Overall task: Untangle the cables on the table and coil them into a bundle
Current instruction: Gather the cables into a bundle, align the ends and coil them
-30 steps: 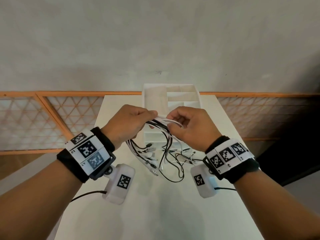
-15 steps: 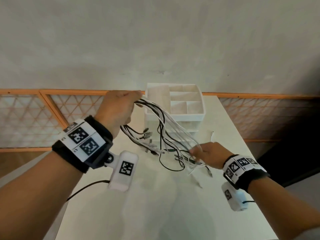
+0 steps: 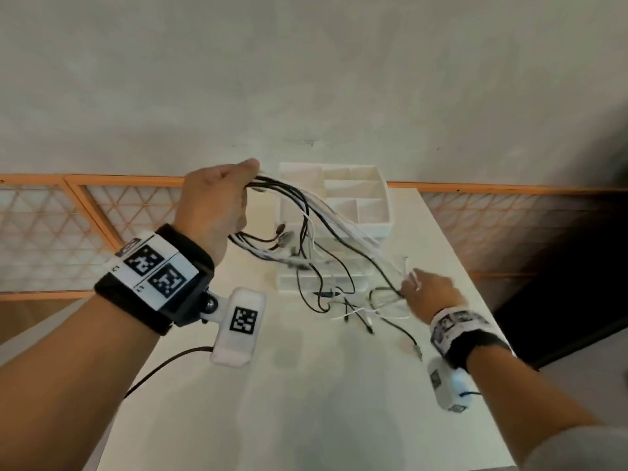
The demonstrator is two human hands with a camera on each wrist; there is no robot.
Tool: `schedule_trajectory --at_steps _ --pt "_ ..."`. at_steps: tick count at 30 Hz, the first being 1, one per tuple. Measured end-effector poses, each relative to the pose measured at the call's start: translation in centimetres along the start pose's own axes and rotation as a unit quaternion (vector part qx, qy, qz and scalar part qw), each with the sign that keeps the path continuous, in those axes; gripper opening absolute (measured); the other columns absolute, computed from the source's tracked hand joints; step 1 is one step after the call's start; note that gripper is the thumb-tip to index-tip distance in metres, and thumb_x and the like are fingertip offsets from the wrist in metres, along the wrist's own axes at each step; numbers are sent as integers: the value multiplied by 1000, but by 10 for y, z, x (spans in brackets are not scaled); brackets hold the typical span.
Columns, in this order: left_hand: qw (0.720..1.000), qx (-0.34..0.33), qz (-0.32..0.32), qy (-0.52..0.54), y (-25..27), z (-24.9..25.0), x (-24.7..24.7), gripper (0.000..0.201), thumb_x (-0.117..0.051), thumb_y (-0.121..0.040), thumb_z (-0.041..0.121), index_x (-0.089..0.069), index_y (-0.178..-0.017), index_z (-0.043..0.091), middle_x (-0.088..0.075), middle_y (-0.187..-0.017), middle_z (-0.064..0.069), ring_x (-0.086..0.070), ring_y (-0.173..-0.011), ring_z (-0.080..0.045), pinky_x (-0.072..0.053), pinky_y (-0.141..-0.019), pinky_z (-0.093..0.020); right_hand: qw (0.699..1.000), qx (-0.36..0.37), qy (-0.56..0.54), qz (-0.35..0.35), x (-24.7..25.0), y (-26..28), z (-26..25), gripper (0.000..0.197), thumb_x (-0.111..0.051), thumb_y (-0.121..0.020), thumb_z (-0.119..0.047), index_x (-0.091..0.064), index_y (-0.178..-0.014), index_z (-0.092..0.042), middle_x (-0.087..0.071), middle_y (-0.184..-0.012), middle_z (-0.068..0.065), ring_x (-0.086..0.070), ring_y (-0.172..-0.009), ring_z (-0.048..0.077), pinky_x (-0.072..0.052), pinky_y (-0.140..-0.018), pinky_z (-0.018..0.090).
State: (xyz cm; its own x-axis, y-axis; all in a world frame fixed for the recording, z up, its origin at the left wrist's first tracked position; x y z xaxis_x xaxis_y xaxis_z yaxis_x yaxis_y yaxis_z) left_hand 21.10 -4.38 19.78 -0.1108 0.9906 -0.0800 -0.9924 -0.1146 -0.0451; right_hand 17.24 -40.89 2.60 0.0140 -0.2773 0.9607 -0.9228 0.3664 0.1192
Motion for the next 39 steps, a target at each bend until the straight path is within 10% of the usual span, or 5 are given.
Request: schedule_trajectory --at_steps 11,20,25,30,39 --pt "930 32 -20 -366 1 -64 16 51 -59 -92 32 -32 -52 14 -27 -48 -2 -29 -50 -23 -26 -58 -33 878 -11 -358 319 177 27 -26 15 -57 -97 -31 -69 -96 -22 -62 -88 -2 -55 -83 16 -33 -65 15" --pt "988 47 87 -116 -4 -57 23 52 -62 -91 44 -32 -57 18 -24 -55 -5 -22 -39 -16 -24 -46 -25 982 -1 -187 41 44 25 -43 37 -48 -100 -36 -70 -91 -7 -70 -98 21 -63 -90 36 -42 -73 32" --pt "965 12 -2 -262 12 -52 -8 58 -76 -63 68 -46 -62 18 -45 -53 6 -40 -51 -17 -32 -54 -30 849 162 -499 69 110 49 -109 29 -57 -94 -41 -65 -93 -13 -73 -78 5 -71 -78 30 -57 -76 47" --pt "933 -54 -65 -350 34 -50 -53 92 -76 -54 75 -50 -131 32 -65 -127 5 -62 -111 -18 -49 -88 -27 797 317 -514 24 142 89 -165 13 -59 -94 0 -66 -91 -11 -67 -84 8 -68 -75 16 -54 -72 25" --pt "867 -1 -98 -488 16 -96 -36 28 -61 -84 56 -69 -86 29 -66 -81 4 -66 -87 -25 -39 -66 -24 724 386 -558 122 196 113 -160 34 -40 -107 -19 -46 -139 -30 -66 -87 18 -59 -62 33 -54 -57 38"
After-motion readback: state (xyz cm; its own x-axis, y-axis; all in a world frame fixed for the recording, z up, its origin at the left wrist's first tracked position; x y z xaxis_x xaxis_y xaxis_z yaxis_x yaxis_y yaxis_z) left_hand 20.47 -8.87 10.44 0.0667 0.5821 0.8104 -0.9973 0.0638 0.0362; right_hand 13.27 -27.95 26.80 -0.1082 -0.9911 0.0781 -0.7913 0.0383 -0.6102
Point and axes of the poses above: each hand's wrist, its own y-axis away from the middle knuckle, its own x-axis out of the back of the hand, z = x × y, the point moved 8 cm from there along -y, towards the middle knuckle
